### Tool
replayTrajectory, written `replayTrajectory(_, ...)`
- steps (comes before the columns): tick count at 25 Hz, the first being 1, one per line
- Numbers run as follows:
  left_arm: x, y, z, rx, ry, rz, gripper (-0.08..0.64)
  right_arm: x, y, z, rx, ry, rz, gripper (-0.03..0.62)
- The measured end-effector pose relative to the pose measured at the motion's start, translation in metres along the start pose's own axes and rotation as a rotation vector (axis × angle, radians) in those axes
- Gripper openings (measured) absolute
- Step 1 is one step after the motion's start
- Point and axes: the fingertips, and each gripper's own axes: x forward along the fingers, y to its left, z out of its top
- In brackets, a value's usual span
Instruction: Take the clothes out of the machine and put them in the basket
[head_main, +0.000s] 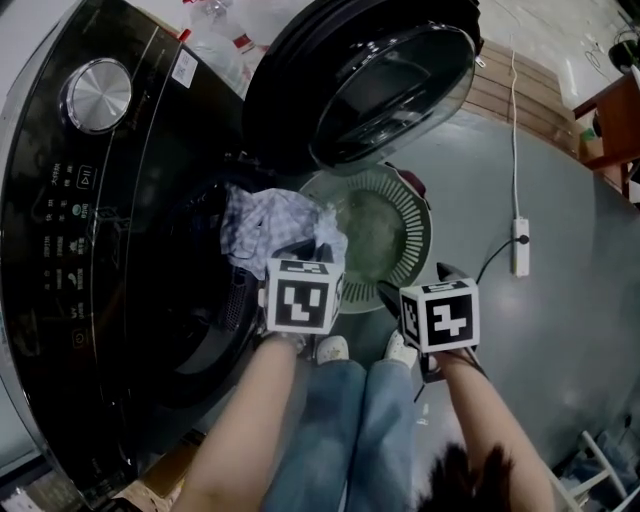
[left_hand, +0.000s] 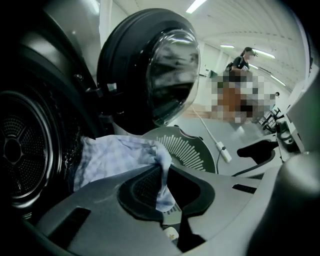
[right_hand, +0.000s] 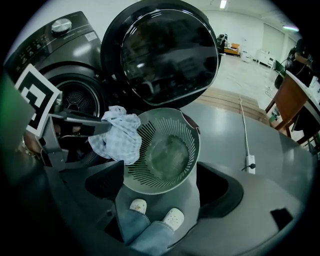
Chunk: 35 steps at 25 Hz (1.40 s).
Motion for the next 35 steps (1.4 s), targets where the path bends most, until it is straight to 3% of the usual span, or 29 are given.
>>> replayTrajectory(7,0.039,-0.004,-0.018,0.0,0.025,-0.066,0.029,0.023,-0.006,-0.001,0.004,-0.008,-0.008,0.453)
replayTrajectory(11,0.062,-0.006,-0.023,-0.054,0.031,-0.103,0.029,0.041,-0.01,-0.002,-0.014,-0.012,-0.011,0.453)
replayTrajectory(15,0.084,-0.002,-0.045,-0.017,0.113,-0.049,0.033,0.048,-0.014,-0.009,-0.009,0.0,-0.013,0.453)
replayTrajectory(16,0.088,-0.001,-0.048,0.0,0.124,-0.037,0.074,0.048,-0.015,-0.008,-0.013,-0.003,-0.016,0.453)
replayTrajectory(18,0.092,-0.004,-0.051,0.0,0.137,-0.04,0.315,0.047,-0.016,-0.008,-0.02,-0.01,-0.016,0.453)
replayTrajectory(19,0.092,-0.005,-0.052,-0.009,0.138,-0.041,0.387,0.046,-0.017,-0.008,-0.023,-0.009,-0.017,0.453)
replayTrajectory(20,0.092,-0.004,-0.052,-0.013,0.135,-0.035,0.411,0.046,-0.018,-0.008,-0.025,-0.008,-0.02,0.453)
replayTrajectory(24,0.087,0.008,-0.048,0.001,0.101,0.018,0.453,0.043,-0.019,-0.008,-0.02,-0.011,-0.021,0.453)
replayTrajectory(28,0.075,0.015,-0.036,0.028,0.033,0.022,0.459,0.041,-0.018,-0.009,-0.028,-0.007,-0.024,0.453)
replayTrajectory(35,0.044,0.054,-0.037,0.127,0.022,0.124,0.463,0.04,-0.002,-0.009,-0.053,0.009,-0.011,0.453)
